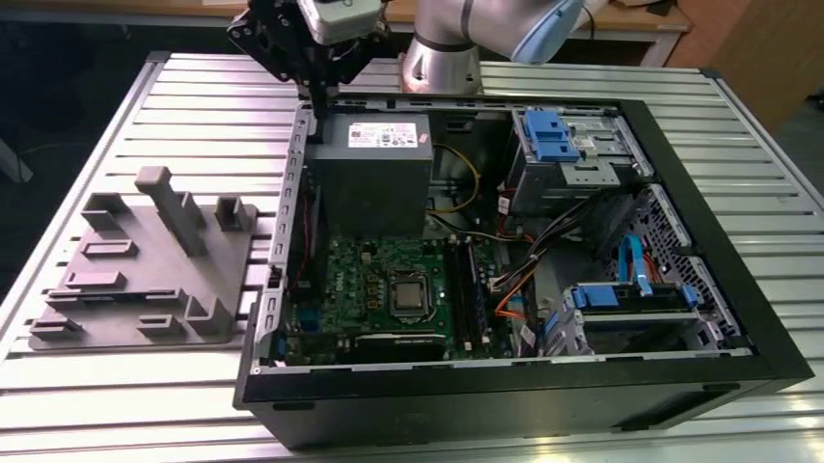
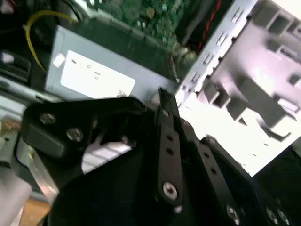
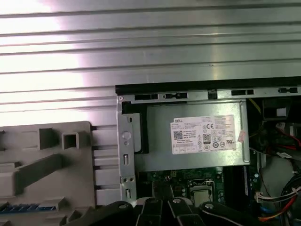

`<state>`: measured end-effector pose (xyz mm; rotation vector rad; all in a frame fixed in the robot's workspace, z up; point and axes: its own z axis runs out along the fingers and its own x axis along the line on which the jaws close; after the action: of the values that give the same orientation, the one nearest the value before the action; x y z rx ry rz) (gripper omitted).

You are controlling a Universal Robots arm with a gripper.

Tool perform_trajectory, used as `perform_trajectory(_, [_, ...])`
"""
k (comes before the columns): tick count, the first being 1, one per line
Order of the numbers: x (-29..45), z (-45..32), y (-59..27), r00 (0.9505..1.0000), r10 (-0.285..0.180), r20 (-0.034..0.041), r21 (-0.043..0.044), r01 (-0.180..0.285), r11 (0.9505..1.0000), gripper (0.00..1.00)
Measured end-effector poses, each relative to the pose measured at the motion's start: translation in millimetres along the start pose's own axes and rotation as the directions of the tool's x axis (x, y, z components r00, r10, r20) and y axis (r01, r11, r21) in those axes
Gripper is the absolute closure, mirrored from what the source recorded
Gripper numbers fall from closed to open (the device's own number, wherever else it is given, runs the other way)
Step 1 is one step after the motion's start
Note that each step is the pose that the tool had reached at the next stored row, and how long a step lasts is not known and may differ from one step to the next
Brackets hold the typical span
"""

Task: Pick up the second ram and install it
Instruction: 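Reach for the second ram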

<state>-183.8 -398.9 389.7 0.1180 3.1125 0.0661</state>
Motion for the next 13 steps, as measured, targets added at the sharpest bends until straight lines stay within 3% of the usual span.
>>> perform_trajectory(8, [19.6, -0.3, -1.5, 1.0000, 0.000, 0.0003, 0.0000, 0.000, 1.0000, 0.90])
perform_trajectory(13, [20.1, -0.3, -1.5, 1.0000, 0.000, 0.0003, 0.0001, 0.000, 1.0000, 0.90])
